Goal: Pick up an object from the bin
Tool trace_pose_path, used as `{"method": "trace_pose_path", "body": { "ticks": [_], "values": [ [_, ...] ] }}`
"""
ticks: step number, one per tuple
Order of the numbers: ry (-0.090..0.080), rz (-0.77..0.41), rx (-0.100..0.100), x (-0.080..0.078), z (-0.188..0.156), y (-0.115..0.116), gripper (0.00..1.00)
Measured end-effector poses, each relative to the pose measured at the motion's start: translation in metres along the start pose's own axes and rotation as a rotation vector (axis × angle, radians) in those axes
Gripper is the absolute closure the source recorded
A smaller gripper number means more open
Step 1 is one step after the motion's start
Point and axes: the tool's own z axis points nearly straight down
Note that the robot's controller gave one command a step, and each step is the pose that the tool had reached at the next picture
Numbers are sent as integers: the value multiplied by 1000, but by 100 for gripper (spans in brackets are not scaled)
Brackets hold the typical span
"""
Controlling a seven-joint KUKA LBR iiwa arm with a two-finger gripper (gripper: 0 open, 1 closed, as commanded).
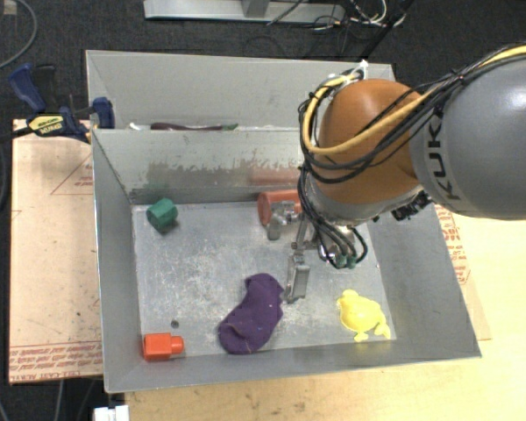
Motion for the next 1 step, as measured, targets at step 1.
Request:
{"method": "trace_pose_path", "body": {
  "ticks": [1],
  "values": [
    [-7,-49,0,4,25,3,0]
  ]
}}
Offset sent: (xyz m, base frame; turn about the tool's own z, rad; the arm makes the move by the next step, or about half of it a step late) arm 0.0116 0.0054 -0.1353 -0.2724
